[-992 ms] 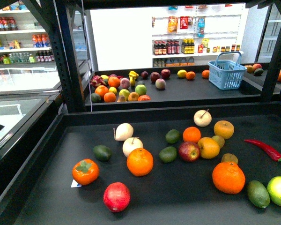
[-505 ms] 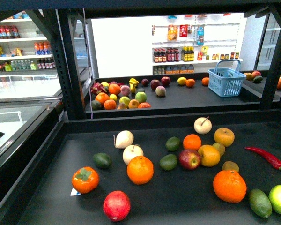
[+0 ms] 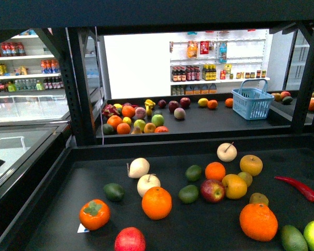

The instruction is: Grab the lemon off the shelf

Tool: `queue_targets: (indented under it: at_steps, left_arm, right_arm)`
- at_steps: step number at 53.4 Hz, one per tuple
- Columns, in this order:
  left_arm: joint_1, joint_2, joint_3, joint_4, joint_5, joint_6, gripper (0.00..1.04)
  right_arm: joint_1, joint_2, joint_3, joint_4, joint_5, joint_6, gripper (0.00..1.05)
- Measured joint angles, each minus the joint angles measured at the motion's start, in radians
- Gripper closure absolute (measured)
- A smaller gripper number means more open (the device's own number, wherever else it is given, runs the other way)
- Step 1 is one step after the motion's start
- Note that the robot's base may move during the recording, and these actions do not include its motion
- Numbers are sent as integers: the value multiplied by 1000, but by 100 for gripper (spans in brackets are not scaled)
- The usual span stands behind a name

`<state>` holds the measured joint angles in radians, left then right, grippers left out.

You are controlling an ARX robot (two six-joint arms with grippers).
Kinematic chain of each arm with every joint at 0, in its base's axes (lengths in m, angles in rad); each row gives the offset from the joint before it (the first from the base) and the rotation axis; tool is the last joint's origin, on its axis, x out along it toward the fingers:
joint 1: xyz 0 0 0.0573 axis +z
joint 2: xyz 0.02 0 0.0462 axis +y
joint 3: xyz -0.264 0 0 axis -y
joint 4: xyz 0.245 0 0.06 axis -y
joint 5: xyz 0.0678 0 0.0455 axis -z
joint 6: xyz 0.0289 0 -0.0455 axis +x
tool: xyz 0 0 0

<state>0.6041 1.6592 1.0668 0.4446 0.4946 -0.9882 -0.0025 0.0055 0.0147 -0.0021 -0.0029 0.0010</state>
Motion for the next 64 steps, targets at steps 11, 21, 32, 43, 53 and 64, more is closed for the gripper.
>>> queue_targets:
  at_steps: [11, 21, 32, 43, 53, 64]
  left_arm:
    - [-7, -14, -8, -63, 3, 28, 8]
    - [3, -133, -8, -210, -42, 158, 8]
    - [-52, -396, -59, -449, -223, 500, 8]
    - [-262, -711, -143, -555, -449, 780, 8]
    - [-521, -998, -320, -527, -446, 941, 38]
    - [-598, -1271, -608, -496, -495, 970, 75]
  right_arm:
    - [0, 0, 0, 0, 0, 0, 7]
    - [0, 0, 0, 0, 0, 0, 7]
    - [0, 0, 0, 0, 0, 0, 7]
    - [0, 0, 0, 0, 0, 0, 7]
    - [0, 0, 0, 0, 0, 0, 7]
    - [0, 0, 0, 0, 0, 0, 7]
